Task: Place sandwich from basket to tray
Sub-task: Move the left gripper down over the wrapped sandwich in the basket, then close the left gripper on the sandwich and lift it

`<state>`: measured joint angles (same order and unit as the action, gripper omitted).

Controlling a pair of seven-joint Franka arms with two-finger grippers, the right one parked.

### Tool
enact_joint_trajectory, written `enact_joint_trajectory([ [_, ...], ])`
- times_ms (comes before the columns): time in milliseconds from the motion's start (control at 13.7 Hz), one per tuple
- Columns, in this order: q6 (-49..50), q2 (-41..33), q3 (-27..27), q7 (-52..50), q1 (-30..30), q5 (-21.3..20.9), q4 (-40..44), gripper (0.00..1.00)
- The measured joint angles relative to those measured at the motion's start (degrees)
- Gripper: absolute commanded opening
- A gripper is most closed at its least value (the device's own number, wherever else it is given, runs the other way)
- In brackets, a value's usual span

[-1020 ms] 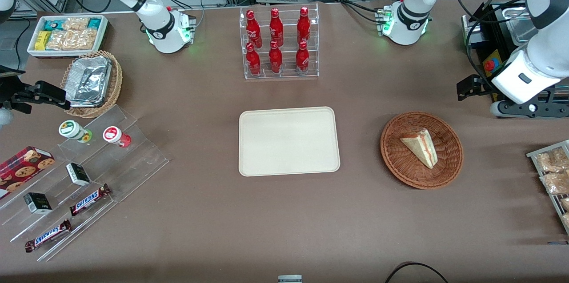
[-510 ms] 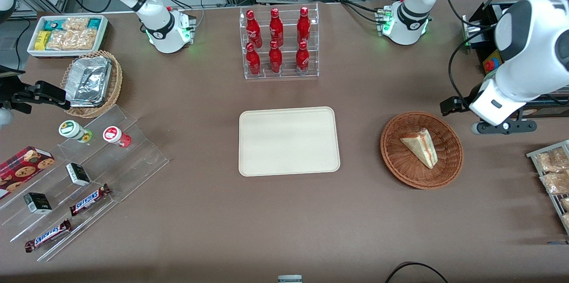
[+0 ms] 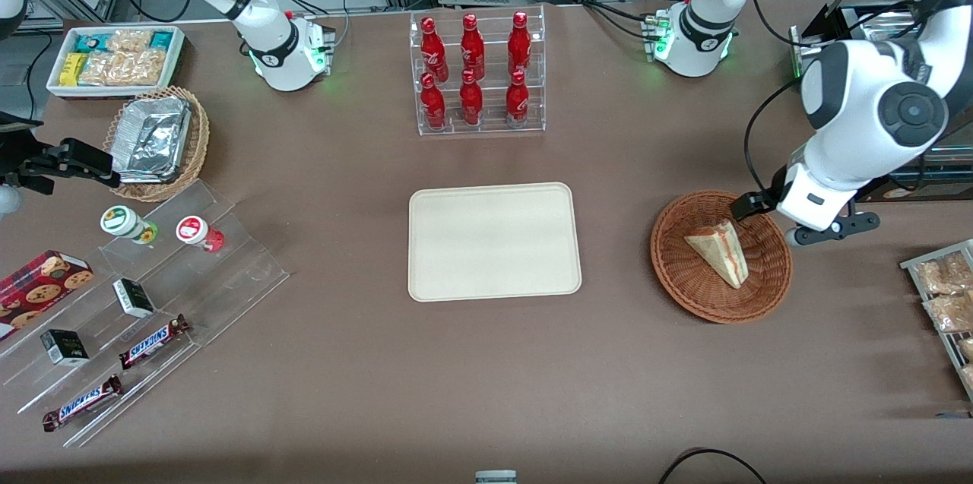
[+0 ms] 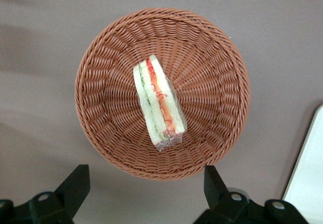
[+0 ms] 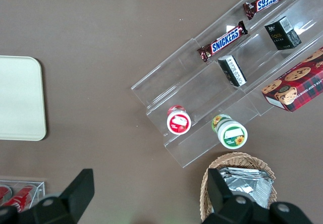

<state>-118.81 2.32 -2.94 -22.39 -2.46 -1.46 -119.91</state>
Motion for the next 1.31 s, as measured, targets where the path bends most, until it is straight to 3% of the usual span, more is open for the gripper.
enact_joint_trajectory([
  [510, -11.1, 1.1, 0.0, -16.5, 0.0, 0.0, -6.9, 1.00],
  [1311, -22.0, 8.0, 0.0, -19.2, 0.0, 0.0, -8.9, 1.00],
])
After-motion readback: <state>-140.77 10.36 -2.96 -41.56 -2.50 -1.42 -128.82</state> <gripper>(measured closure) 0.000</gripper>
